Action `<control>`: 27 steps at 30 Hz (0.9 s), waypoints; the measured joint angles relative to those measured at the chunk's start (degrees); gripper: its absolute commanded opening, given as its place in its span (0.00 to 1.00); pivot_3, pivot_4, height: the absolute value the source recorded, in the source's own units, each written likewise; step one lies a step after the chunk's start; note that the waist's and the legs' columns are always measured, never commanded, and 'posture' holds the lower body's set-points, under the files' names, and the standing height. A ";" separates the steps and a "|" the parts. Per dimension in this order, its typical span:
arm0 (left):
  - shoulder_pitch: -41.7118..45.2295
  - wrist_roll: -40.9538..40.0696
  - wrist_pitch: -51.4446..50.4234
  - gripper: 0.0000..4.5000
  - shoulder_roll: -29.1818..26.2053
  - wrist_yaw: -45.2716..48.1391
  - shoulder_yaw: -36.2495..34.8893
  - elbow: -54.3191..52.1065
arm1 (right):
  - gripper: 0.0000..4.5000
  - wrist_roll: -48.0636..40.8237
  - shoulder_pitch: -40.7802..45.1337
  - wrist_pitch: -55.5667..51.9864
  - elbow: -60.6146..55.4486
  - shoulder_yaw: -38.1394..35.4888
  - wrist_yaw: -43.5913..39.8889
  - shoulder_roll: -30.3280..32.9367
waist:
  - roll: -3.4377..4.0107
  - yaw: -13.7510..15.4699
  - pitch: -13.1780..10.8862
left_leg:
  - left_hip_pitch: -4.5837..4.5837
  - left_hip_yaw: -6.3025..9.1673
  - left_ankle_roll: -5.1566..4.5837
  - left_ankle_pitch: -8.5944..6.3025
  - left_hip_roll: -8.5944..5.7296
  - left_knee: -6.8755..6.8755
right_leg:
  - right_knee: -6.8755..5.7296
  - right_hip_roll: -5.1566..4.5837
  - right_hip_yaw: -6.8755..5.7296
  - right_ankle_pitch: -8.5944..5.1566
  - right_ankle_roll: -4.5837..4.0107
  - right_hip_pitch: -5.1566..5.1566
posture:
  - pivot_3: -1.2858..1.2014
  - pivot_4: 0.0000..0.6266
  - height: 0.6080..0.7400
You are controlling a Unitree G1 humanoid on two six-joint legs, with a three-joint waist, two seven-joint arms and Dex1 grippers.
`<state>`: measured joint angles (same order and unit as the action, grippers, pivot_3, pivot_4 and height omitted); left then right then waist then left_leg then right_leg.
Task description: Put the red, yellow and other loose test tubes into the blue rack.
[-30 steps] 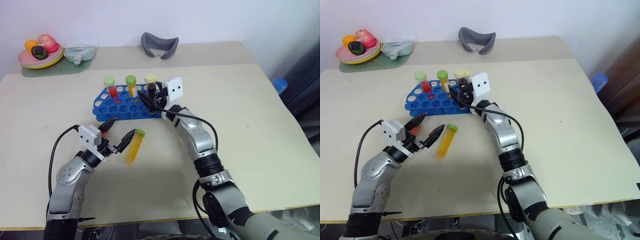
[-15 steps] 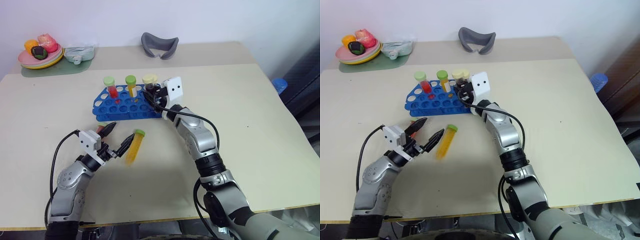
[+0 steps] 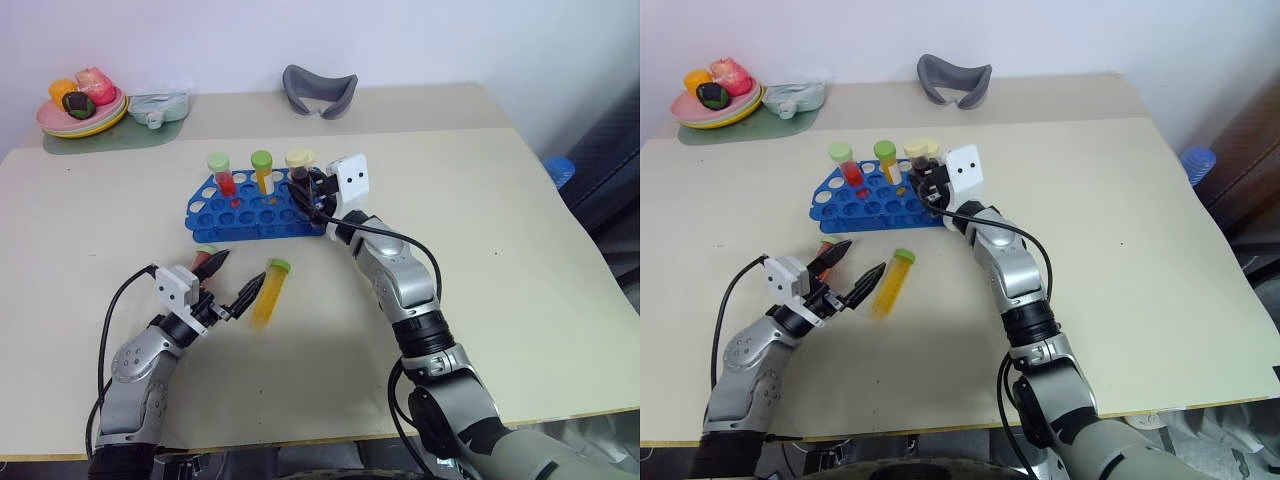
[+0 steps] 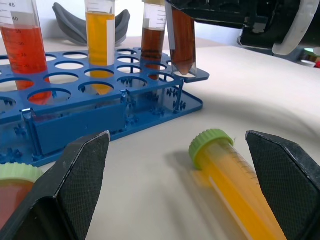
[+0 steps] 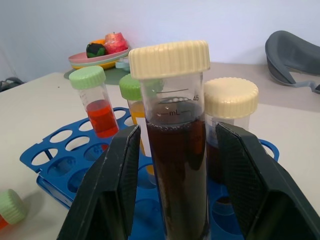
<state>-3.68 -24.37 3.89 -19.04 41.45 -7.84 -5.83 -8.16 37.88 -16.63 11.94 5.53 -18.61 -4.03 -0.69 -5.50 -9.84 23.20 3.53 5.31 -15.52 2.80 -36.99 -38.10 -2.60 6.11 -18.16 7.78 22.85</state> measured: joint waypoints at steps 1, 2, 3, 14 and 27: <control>0.00 0.00 0.00 1.00 0.00 -0.09 0.00 -0.10 | 0.41 0.00 -0.04 0.00 0.00 -0.01 0.03 0.00 | 0.00 0.00 0.00 | 0.00 0.00 0.00 0.00 0.00 0.00 | 0.00 0.00 0.00 0.00 0.00 0.00 | 0.52 0.24 1.00; 0.00 0.00 -0.02 1.00 0.00 -0.21 0.01 -0.12 | 0.41 0.01 -0.07 0.00 0.00 -0.02 0.09 0.00 | 0.00 0.00 0.00 | 0.00 0.00 0.00 0.00 0.00 0.00 | 0.00 0.00 0.00 0.00 0.00 0.00 | 0.52 0.24 1.00; 0.00 0.01 -0.03 1.00 0.00 -0.31 0.01 -0.12 | 0.41 0.01 -0.07 0.00 0.00 -0.09 0.17 0.00 | 0.00 0.00 0.00 | 0.00 0.00 0.00 0.00 0.00 0.00 | 0.00 0.00 0.00 0.00 0.00 0.00 | 0.52 0.24 1.00; 0.00 0.02 -0.03 1.00 0.00 -0.43 0.07 -0.11 | 0.41 -0.36 -0.71 0.58 -0.06 -0.26 0.18 -0.18 | 0.00 0.01 0.00 | 0.00 0.00 0.00 0.00 0.00 0.00 | 0.00 0.00 0.00 0.00 0.00 0.00 | 0.52 0.24 1.00; 0.45 0.02 -0.35 1.00 -0.10 -0.56 0.11 -0.41 | 0.18 0.01 -1.90 5.21 0.81 -0.07 0.79 -0.26 | 0.00 0.07 0.00 | 0.00 0.00 0.00 0.00 0.00 0.01 | 0.01 0.00 0.00 0.00 0.00 0.00 | 0.52 0.24 1.00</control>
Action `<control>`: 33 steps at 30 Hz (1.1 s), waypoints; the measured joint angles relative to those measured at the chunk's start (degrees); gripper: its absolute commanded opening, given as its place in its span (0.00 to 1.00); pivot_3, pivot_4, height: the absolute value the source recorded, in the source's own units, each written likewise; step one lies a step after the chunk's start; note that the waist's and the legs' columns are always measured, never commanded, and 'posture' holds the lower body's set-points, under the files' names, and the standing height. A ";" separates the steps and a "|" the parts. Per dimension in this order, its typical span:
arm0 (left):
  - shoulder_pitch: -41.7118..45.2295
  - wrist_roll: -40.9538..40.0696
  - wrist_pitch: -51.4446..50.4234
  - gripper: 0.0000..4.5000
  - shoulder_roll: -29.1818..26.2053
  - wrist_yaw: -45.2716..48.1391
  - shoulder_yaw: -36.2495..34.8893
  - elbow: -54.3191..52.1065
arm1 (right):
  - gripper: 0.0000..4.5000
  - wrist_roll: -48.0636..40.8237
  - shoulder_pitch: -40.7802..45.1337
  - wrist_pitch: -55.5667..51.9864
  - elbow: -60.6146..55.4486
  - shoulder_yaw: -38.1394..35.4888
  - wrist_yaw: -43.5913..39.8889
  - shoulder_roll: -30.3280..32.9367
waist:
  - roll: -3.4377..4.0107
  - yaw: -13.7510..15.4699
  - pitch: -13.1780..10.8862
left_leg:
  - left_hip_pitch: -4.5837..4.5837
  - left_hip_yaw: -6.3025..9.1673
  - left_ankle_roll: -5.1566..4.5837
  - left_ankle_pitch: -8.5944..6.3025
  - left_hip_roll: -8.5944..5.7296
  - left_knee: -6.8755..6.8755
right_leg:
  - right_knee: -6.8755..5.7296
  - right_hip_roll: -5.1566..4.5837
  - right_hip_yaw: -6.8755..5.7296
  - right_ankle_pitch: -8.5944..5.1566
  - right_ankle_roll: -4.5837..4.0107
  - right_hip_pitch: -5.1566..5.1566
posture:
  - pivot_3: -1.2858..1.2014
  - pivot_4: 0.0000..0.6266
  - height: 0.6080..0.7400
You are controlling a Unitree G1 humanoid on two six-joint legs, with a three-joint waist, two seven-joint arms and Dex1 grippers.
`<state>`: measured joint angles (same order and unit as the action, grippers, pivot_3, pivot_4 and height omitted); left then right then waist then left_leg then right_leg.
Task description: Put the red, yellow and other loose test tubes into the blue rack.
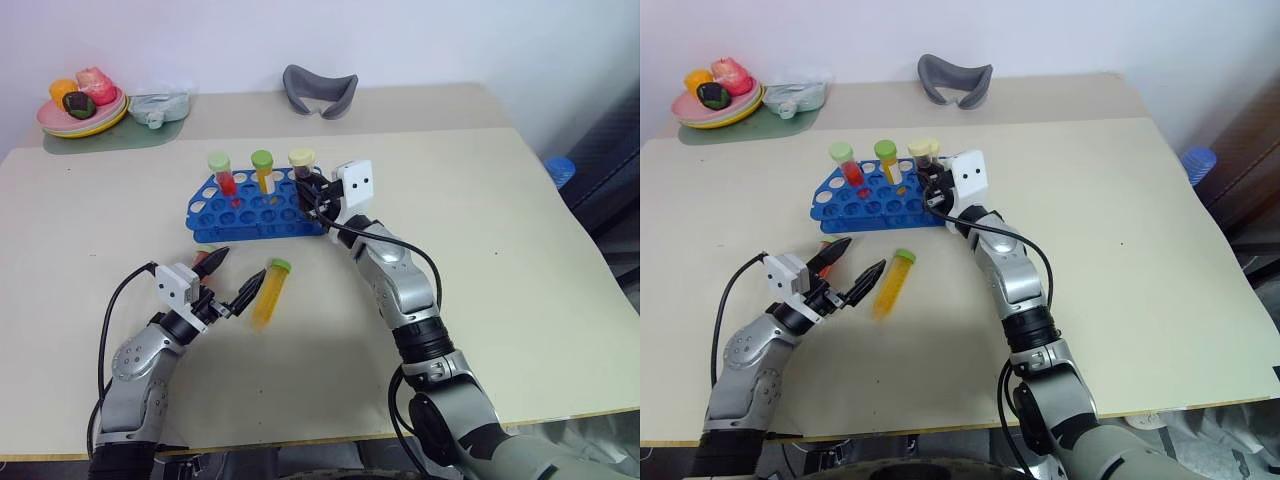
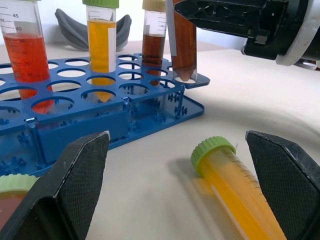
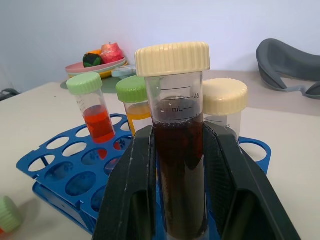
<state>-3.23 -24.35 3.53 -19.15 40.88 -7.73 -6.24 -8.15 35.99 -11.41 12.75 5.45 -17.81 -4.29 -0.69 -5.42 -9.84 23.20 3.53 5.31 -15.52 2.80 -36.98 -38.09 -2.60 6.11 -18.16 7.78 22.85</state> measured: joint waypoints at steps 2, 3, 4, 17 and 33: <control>0.00 0.00 -0.31 1.00 -0.03 -0.04 0.00 -0.30 | 0.18 0.00 0.00 0.01 0.01 0.00 -0.04 -0.03 | 0.00 -0.01 0.00 | 0.00 0.00 0.00 0.00 0.00 0.00 | 0.00 0.00 0.00 0.00 0.00 0.00 | 0.52 0.24 1.00; 0.00 0.00 -0.35 1.00 -0.03 -0.06 0.00 -0.36 | 0.18 -0.01 0.00 0.02 0.01 -0.01 -0.06 -0.05 | 0.00 -0.01 0.00 | 0.00 0.00 0.00 0.00 0.00 0.00 | 0.00 0.00 0.00 0.00 0.00 0.00 | 0.52 0.24 1.00; 0.00 0.00 -0.38 1.00 -0.03 -0.08 0.00 -0.42 | 0.18 -0.02 0.00 0.02 0.01 -0.02 -0.10 -0.06 | 0.00 -0.01 0.00 | 0.00 0.00 0.00 0.00 0.00 0.00 | 0.00 0.00 0.00 0.00 0.00 0.00 | 0.52 0.24 1.00; 0.50 0.00 -1.80 1.00 -0.08 -1.04 0.18 -1.53 | 0.18 -0.57 -2.32 10.73 3.69 -0.47 -2.09 -1.49 | 0.00 -0.07 0.00 | 0.00 0.00 0.00 0.00 0.00 0.00 | 0.01 0.00 0.00 0.00 0.00 0.00 | 0.52 0.24 1.00; 1.04 -0.03 -3.04 1.00 -0.60 -1.48 0.17 -3.10 | 0.18 0.07 -2.46 24.65 13.69 -1.10 -3.42 -1.90 | 0.00 -0.05 0.00 | 0.00 0.00 0.00 0.00 0.00 0.01 | 0.01 0.00 0.00 0.00 0.00 -0.01 | 0.52 0.24 1.00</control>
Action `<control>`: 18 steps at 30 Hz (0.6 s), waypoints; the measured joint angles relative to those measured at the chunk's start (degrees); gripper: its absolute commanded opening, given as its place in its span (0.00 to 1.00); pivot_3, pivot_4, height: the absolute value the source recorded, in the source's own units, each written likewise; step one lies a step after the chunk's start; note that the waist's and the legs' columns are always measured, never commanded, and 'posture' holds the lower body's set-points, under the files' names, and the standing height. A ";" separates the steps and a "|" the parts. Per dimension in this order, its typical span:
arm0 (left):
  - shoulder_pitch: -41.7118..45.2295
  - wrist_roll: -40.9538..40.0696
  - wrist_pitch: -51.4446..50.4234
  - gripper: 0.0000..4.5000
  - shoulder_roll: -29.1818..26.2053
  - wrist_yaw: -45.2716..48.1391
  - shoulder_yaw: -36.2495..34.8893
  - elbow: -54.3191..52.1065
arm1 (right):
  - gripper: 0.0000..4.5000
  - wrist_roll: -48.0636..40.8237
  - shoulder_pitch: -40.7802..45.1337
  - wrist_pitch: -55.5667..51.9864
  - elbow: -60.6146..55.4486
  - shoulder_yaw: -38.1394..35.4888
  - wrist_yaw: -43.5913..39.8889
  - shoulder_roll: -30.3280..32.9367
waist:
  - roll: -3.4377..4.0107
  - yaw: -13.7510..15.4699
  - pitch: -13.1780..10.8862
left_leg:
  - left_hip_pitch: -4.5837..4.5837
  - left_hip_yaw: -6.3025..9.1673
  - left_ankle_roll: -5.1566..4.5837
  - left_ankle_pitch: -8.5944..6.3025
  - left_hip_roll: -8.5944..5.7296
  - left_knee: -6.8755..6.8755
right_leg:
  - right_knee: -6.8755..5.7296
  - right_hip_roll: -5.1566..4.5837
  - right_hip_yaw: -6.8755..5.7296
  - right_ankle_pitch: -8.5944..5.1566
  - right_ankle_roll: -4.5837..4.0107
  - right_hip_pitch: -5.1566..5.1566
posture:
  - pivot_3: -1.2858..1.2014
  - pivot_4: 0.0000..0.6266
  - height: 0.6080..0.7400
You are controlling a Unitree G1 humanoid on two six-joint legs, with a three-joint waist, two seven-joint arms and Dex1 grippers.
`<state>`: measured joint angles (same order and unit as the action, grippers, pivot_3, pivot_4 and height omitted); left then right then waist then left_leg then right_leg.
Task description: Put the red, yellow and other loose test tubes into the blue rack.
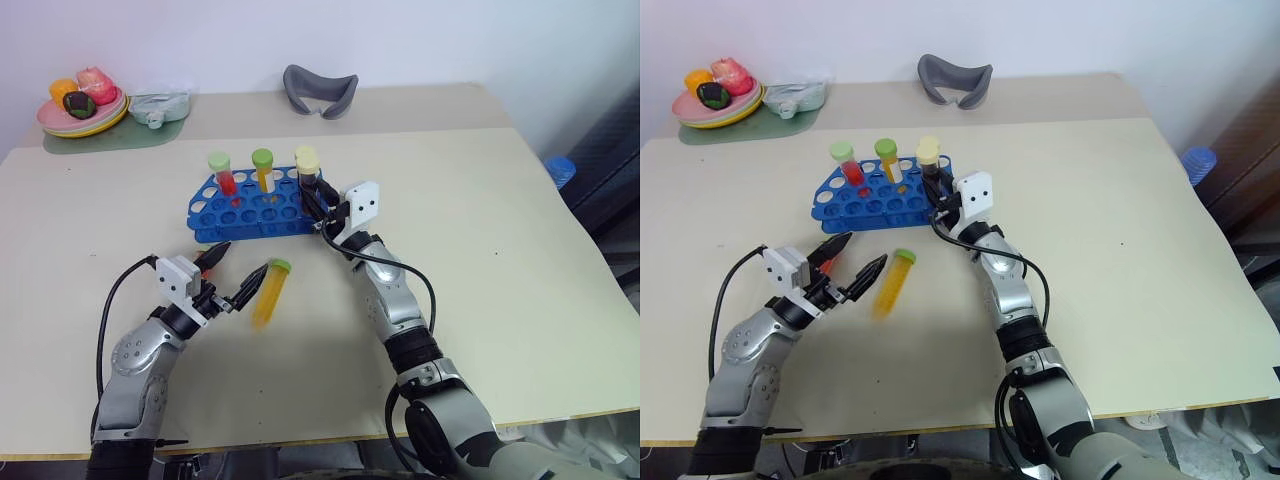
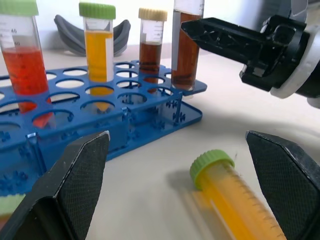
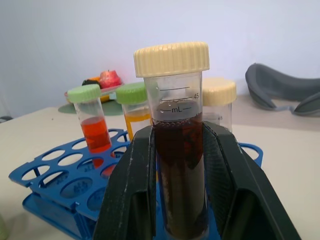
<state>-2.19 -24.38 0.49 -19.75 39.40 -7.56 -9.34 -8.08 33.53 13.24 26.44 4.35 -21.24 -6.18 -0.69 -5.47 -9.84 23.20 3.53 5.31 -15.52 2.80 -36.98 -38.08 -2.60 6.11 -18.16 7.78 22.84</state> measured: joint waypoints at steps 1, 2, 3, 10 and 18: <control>0.02 0.00 0.00 1.00 0.00 0.03 0.00 0.00 | 0.28 -0.03 -0.08 0.05 0.10 -0.02 -0.29 0.01 | 0.00 -0.01 0.00 | 0.00 0.00 0.00 0.00 0.00 0.00 | 0.00 0.00 0.00 0.00 0.00 0.00 | 0.52 0.24 1.00; 0.02 0.00 0.00 1.00 0.00 0.09 0.00 0.02 | 0.40 -0.03 -0.12 0.05 0.26 -0.05 -0.51 0.03 | 0.00 -0.01 0.00 | 0.00 0.00 0.00 0.00 0.00 0.00 | 0.00 0.00 0.00 0.00 0.00 0.00 | 0.52 0.24 1.00; 0.02 0.00 0.01 1.00 0.00 0.15 0.00 0.06 | 0.47 -0.04 -0.19 0.08 0.28 -0.14 -0.56 0.04 | 0.00 0.00 0.00 | 0.00 0.00 0.00 0.00 0.00 0.00 | 0.00 0.00 0.00 0.00 0.00 0.00 | 0.52 0.24 1.00; 0.02 0.00 0.04 1.00 0.00 0.50 0.00 0.16 | 0.91 -0.07 -0.26 0.92 -0.42 -0.47 -0.27 0.07 | 0.00 -0.01 0.00 | 0.00 0.00 0.00 0.00 0.00 0.00 | 0.00 0.00 0.00 0.00 0.00 0.00 | 0.52 0.24 1.00; -0.31 -0.06 0.41 1.00 -0.46 1.04 -0.34 -0.12 | 0.91 -2.78 -4.94 -3.78 -13.63 -1.71 -0.94 4.20 | 0.00 0.13 0.00 | 0.02 0.00 0.00 0.00 0.00 0.00 | 0.02 -0.01 0.00 0.00 0.00 0.00 | 0.52 0.24 1.00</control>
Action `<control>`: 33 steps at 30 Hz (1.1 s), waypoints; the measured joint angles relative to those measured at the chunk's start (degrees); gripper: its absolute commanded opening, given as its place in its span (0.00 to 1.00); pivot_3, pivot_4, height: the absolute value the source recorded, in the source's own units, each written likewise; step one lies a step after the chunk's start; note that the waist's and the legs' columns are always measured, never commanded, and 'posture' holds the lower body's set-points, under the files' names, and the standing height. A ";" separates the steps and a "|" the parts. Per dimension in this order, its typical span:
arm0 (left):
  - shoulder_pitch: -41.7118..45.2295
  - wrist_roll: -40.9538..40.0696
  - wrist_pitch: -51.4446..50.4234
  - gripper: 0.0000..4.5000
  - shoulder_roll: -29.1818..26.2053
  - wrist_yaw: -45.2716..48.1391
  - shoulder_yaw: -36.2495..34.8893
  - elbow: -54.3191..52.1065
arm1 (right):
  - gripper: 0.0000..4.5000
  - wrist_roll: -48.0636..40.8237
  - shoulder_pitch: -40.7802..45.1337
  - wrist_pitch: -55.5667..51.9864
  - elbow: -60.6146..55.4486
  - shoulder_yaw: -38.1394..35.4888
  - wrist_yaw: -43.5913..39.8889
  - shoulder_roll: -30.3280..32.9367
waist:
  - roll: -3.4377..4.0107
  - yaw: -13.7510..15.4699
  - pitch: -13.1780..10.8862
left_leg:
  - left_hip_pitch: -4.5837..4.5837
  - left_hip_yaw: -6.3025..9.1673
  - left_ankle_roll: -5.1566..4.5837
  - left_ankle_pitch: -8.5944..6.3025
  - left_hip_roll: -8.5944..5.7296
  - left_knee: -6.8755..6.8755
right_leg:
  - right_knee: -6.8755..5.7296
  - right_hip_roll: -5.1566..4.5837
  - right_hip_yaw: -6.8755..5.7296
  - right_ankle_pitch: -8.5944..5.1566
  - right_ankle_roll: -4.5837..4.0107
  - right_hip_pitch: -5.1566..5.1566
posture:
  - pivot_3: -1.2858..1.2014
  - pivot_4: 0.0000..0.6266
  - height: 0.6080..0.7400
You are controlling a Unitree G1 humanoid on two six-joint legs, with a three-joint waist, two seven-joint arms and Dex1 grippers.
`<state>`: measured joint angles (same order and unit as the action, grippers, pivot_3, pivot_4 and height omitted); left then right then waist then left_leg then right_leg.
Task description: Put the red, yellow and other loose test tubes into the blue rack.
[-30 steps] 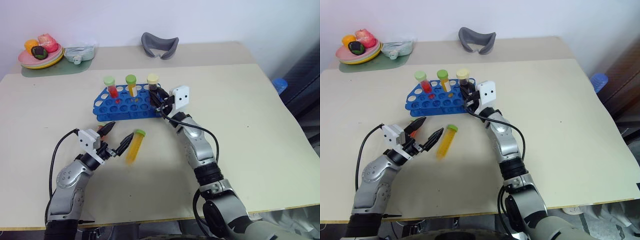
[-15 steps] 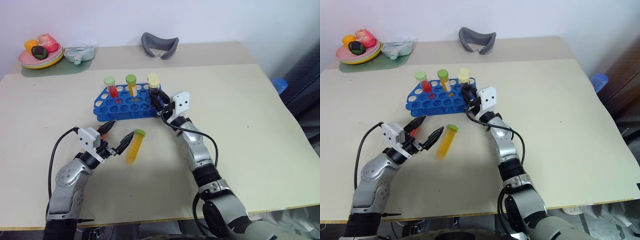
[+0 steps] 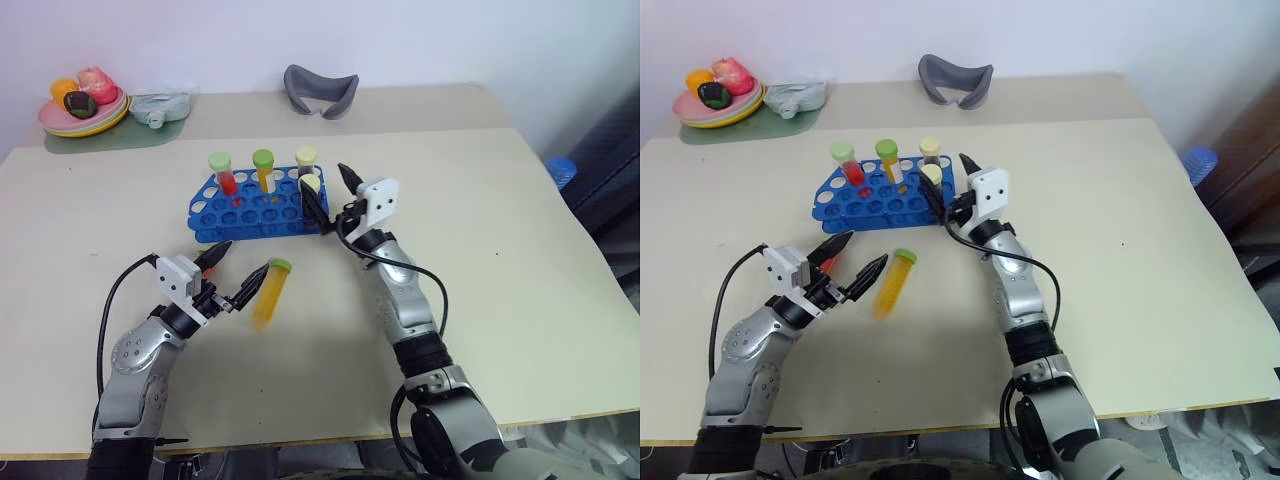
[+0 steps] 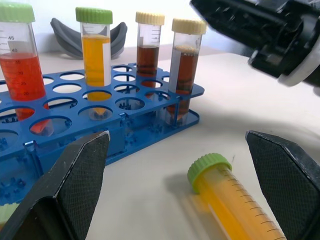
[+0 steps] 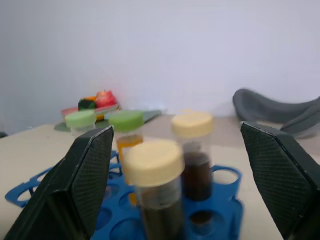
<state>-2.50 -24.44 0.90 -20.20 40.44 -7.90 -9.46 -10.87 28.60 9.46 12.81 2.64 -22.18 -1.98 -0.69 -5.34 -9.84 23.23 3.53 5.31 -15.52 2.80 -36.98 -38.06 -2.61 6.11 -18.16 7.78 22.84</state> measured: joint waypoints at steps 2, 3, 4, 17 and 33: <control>-0.44 -0.15 -0.17 1.00 -1.11 0.12 -0.89 -0.78 | 0.91 -1.76 -1.73 -3.35 -5.57 -0.91 -0.57 2.61 | 0.00 0.04 0.00 | 0.01 0.00 0.00 0.00 0.00 0.00 | 0.01 0.00 0.00 0.00 0.00 0.00 | 0.52 0.24 1.00; -0.59 -0.52 -0.46 1.00 -1.80 0.03 -1.68 -1.30 | 0.91 -2.40 -2.18 -4.95 -7.86 -1.27 -0.83 3.90 | 0.00 0.05 0.00 | 0.01 0.01 0.00 0.00 0.00 -0.01 | 0.00 0.00 0.00 0.00 0.00 0.00 | 0.52 0.24 1.00; -0.44 -1.26 -1.46 1.00 -2.81 -0.47 -2.66 -2.40 | 0.91 -3.67 -3.01 -7.77 -11.13 -1.80 -1.44 5.99 | 0.00 0.02 0.00 | 0.01 0.01 0.00 0.00 0.00 -0.01 | 0.00 0.01 0.00 0.00 0.00 0.00 | 0.52 0.24 1.00; 8.21 -9.06 -26.99 1.00 -17.99 -9.59 -11.02 -10.02 | 0.91 -11.38 -6.50 -46.10 -36.44 3.83 -13.25 31.41 | -0.01 0.00 -0.03 | 0.01 0.04 -0.05 -0.03 0.00 0.00 | 0.09 0.04 0.00 -0.01 0.00 -0.02 | 0.52 0.24 1.00; 9.53 -12.91 -44.26 1.00 -21.47 -11.43 -10.19 -18.19 | 0.91 -11.74 -6.82 -56.48 -41.22 7.65 -10.98 31.28 | -0.08 1.57 -0.07 | 0.09 0.03 -0.05 -0.03 0.00 0.01 | 0.18 0.03 -0.01 -0.01 0.00 0.02 | 0.52 0.24 1.00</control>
<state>7.03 -37.36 -43.36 -41.68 29.01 -18.09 -27.65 -22.60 21.77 -47.02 -28.41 10.30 -33.15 29.30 -0.77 -3.77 -9.91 23.32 3.56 5.26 -15.55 2.80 -36.96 -37.88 -2.59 6.11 -18.18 7.78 22.86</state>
